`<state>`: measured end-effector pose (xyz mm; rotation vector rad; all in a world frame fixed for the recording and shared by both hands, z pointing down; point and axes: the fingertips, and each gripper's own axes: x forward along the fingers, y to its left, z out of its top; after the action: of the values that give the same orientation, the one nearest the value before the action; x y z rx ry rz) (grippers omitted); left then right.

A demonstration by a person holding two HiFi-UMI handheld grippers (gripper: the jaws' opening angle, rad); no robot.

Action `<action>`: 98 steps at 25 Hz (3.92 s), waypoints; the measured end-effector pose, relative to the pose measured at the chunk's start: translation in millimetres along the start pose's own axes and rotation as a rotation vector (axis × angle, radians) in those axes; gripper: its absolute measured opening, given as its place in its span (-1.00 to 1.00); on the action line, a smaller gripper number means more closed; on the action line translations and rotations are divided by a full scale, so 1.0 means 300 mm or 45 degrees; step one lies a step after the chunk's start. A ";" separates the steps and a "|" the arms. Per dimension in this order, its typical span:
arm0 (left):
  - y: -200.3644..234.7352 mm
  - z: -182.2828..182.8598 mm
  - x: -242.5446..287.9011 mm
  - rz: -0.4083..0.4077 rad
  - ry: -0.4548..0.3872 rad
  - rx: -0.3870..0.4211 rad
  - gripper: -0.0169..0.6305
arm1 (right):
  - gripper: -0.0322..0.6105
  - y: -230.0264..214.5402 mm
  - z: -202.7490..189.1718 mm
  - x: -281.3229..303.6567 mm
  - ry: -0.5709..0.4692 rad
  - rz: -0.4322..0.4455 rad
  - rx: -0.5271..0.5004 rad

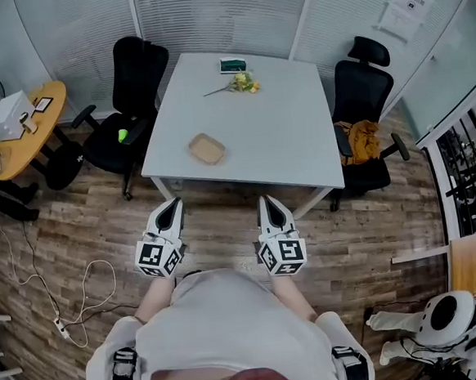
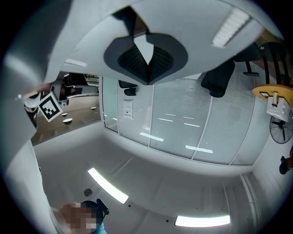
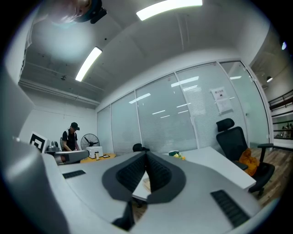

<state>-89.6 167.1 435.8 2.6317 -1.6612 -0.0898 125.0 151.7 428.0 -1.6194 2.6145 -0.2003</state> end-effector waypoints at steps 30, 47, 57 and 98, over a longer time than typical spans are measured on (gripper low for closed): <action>0.315 -0.105 0.437 0.005 0.049 -0.041 -0.91 | -0.88 -0.143 -0.043 0.506 0.060 0.013 -0.013; 0.709 -0.110 0.782 -0.058 0.061 -0.043 -0.91 | -0.88 -0.154 -0.024 0.994 0.081 -0.050 -0.047; 0.705 -0.124 0.864 -0.012 0.070 -0.065 -0.91 | -0.88 -0.218 -0.024 1.094 0.132 0.021 -0.048; 0.645 -0.436 0.836 0.058 0.370 -0.138 -0.91 | -0.42 -0.263 -0.441 1.129 0.532 0.096 0.033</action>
<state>-147.9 -143.5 568.5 2.3908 -1.5699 0.1889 27.9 -175.4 576.0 -1.6141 2.9462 -0.6284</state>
